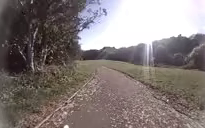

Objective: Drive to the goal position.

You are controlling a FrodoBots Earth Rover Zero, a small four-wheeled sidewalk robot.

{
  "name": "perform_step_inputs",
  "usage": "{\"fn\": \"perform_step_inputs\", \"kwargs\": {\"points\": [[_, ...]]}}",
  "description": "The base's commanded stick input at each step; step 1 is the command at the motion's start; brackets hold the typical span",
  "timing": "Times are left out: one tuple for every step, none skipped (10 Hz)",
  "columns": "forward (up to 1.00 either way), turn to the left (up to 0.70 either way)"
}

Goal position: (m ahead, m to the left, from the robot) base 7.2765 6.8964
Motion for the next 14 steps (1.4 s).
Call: {"fn": "perform_step_inputs", "kwargs": {"points": [[0.0,0.0],[0.0,0.0],[0.26,0.0],[0.59,0.0],[0.7,0.0],[0.7,0.0],[0.7,0.0],[0.7,0.0],[0.7,0.0],[0.7,0.0],[0.7,0.0],[0.7,0.0],[0.7,0.0],[0.7,0.0]]}}
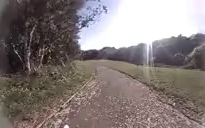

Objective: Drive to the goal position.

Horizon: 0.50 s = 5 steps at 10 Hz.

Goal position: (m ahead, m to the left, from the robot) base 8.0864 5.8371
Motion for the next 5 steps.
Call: {"fn": "perform_step_inputs", "kwargs": {"points": [[0.7,0.0],[0.7,0.0],[0.7,0.0],[0.7,0.0],[0.7,0.0]]}}
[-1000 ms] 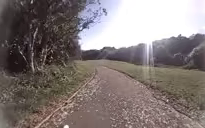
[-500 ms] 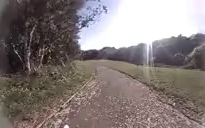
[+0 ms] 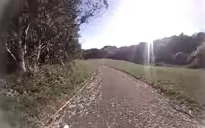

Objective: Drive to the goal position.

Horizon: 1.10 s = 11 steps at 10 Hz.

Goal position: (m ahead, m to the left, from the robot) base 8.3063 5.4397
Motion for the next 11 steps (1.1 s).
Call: {"fn": "perform_step_inputs", "kwargs": {"points": [[0.7,-0.05],[0.7,-0.11],[0.7,-0.35],[0.7,-0.35],[0.7,-0.25],[0.7,-0.1],[0.7,0.0],[0.7,0.0],[0.7,0.0],[0.7,0.0],[0.7,0.0]]}}
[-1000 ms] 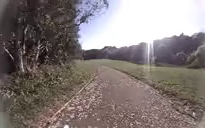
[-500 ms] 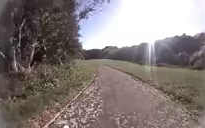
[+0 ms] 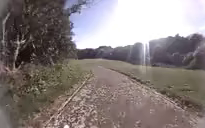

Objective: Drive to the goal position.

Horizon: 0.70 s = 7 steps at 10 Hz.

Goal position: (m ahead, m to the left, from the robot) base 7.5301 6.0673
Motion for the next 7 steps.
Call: {"fn": "perform_step_inputs", "kwargs": {"points": [[0.7,0.0],[0.7,0.0],[0.7,0.0],[0.7,0.0],[0.7,0.0],[0.7,0.0],[0.7,0.0]]}}
